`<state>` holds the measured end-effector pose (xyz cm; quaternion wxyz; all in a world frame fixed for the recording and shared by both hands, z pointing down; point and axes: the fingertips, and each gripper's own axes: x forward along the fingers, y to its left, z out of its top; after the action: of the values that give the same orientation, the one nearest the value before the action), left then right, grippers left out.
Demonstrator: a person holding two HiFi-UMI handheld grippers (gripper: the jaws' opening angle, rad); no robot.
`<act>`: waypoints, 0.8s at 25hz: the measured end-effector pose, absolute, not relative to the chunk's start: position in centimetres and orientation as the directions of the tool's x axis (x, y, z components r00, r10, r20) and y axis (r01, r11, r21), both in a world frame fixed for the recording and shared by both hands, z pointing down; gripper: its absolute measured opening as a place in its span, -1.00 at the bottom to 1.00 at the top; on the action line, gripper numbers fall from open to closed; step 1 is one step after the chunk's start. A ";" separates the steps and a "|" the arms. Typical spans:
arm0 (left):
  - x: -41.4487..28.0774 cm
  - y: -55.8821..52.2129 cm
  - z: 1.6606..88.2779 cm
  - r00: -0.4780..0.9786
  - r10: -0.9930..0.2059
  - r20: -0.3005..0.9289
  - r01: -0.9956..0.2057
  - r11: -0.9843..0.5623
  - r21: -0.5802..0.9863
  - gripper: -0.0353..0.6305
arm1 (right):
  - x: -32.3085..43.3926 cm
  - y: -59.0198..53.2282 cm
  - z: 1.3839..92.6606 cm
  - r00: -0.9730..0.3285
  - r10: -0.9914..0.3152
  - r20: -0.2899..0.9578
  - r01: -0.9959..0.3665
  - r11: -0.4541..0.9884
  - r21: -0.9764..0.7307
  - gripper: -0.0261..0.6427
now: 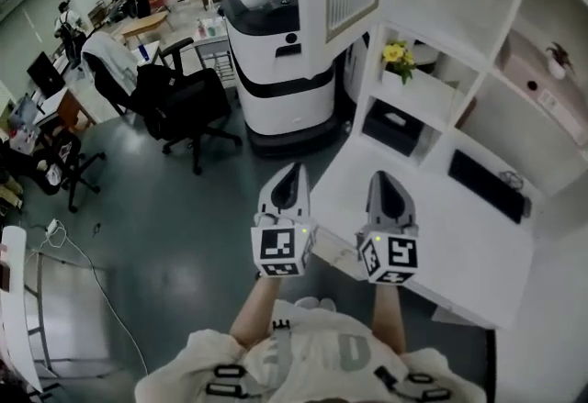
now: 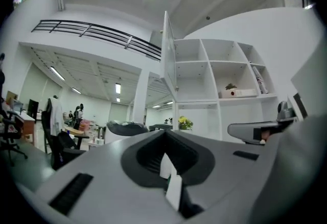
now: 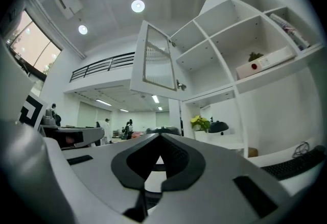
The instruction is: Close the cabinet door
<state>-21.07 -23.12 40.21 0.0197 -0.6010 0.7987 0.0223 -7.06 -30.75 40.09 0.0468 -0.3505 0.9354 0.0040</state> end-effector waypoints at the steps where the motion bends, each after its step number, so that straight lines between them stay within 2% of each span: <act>1: -22.0 -22.3 40.3 -0.308 -0.950 -0.056 -0.951 0.308 0.013 -0.88 | -8.2 -30.4 40.2 -0.769 -0.633 -0.087 -0.633 0.774 -0.025 -0.91; 7: -25.3 -18.3 40.8 -0.434 -0.900 -0.048 -0.901 0.434 0.026 -0.88 | -12.3 -28.7 40.4 -0.831 -0.551 -0.072 -0.551 0.834 -0.029 -0.91; 20: -27.3 -15.6 41.1 -0.513 -0.857 -0.040 -0.858 0.512 0.038 -0.88 | -14.6 -27.4 40.5 -0.875 -0.477 -0.076 -0.477 0.879 -0.028 -0.91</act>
<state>-27.33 -15.60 41.08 0.0081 -0.4932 0.8695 0.0265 -14.60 -27.37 40.47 0.0403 -0.2463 0.9684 -0.0042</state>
